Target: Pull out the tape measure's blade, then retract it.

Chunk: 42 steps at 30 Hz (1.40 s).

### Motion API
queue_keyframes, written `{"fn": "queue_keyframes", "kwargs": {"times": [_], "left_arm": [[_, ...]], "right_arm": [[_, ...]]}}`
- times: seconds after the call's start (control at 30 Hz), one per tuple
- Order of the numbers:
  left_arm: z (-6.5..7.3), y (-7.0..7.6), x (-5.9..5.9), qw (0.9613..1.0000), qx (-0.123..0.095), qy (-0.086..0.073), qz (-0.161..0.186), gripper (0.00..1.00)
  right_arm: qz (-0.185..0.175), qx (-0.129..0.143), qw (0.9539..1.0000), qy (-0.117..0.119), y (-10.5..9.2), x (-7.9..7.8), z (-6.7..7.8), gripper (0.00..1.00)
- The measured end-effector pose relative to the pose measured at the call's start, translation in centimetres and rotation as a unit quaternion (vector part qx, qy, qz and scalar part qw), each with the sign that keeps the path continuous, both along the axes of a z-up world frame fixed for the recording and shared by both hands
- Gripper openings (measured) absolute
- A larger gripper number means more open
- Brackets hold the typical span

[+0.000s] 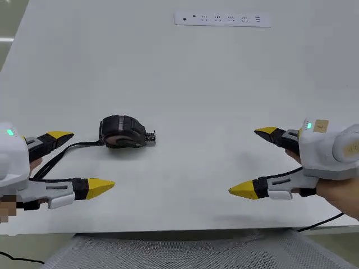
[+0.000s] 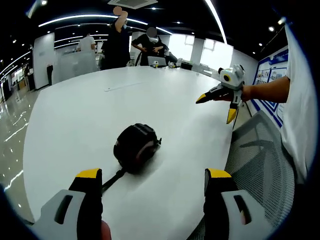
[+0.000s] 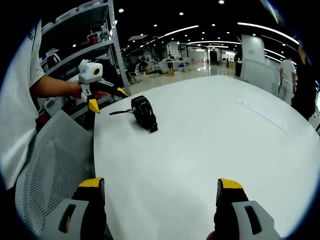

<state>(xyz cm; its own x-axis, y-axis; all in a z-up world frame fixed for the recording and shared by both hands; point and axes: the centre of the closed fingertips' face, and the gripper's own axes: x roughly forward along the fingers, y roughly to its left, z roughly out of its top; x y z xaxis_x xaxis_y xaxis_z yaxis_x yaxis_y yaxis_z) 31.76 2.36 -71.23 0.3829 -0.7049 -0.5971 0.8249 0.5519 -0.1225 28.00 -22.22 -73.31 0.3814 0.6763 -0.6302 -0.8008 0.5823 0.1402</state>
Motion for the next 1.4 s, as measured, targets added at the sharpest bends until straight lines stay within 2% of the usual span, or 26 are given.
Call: {"fn": "queue_keyframes", "kwargs": {"times": [0.13,0.27,0.7,0.9,1.4], "left_arm": [[-0.4,-0.6,0.6,0.9998,0.008,-0.003,-0.016,0.8],[-0.8,-1.0,1.0,0.9992,0.017,-0.006,-0.036,0.8],[-2.2,-2.1,3.1,0.9957,0.047,-0.008,-0.079,0.78],[-3.0,-1.9,4.0,0.9922,0.072,-0.011,-0.101,0.75],[-3.9,-2.1,5.3,0.9819,0.112,-0.025,-0.151,0.52]], "right_arm": [[0.012,-0.003,0.9999,-0.001,0.5,0.6,-0.3,0.91],[0.014,0.009,0.9998,0.006,1.0,1.1,-0.6,0.91],[0.049,-0.003,0.9988,0.009,2.6,2.3,-1.7,0.9],[0.07,-0.013,0.9974,0.009,3.3,2.9,-2.1,0.9],[0.099,-0.02,0.9949,0.006,4.6,4.1,-2.2,0.9]]}}
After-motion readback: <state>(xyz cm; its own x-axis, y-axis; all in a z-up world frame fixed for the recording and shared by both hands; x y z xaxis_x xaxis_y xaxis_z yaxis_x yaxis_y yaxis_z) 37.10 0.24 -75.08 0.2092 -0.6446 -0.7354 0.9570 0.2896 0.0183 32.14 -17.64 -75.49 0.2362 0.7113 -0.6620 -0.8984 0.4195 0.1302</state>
